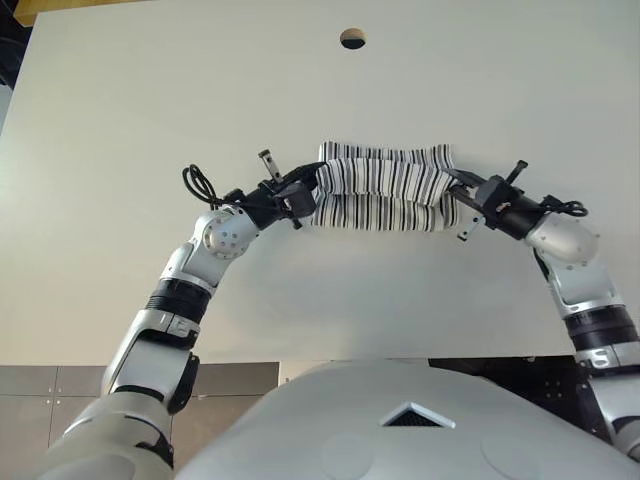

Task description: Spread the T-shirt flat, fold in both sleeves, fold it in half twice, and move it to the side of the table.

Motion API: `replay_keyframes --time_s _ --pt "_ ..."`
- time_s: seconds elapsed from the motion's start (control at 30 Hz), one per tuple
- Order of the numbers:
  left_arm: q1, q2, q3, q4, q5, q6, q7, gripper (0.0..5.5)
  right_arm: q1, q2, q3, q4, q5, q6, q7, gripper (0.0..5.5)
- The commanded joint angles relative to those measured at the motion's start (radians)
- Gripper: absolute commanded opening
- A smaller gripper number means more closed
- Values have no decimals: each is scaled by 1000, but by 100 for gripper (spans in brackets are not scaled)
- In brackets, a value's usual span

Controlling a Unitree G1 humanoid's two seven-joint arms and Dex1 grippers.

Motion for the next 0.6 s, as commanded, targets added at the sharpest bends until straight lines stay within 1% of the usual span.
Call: replay_keyframes --time_s 0.03,0.07,0.1,0.23,0.47,0.5,0.53,0.6 --pt "-20 -6 -15 82 50 -4 26 10 -78 34 -13 86 -62 3 -48 13" --pt "-26 -9 -16 97 56 -10 33 10 -91 44 -14 106 -80 -1 -66 13" --pt "-33 -14 -16 113 57 -18 38 42 -107 54 -14 133 -94 -6 -81 50" --pt "-55 -42 0 142 49 -43 80 115 -153 86 -19 205 -118 -25 -115 130" --pt "-123 -105 67 211 14 -22 181 218 -176 116 -62 220 -83 -2 -116 249" --pt "-135 -110 71 229 12 -18 185 243 -179 118 -70 224 -82 5 -121 278" --pt "-150 -115 74 250 17 -9 196 246 -189 120 -74 237 -86 11 -127 292" --pt "-193 -121 72 305 43 14 233 246 -221 133 -82 273 -99 28 -151 292"
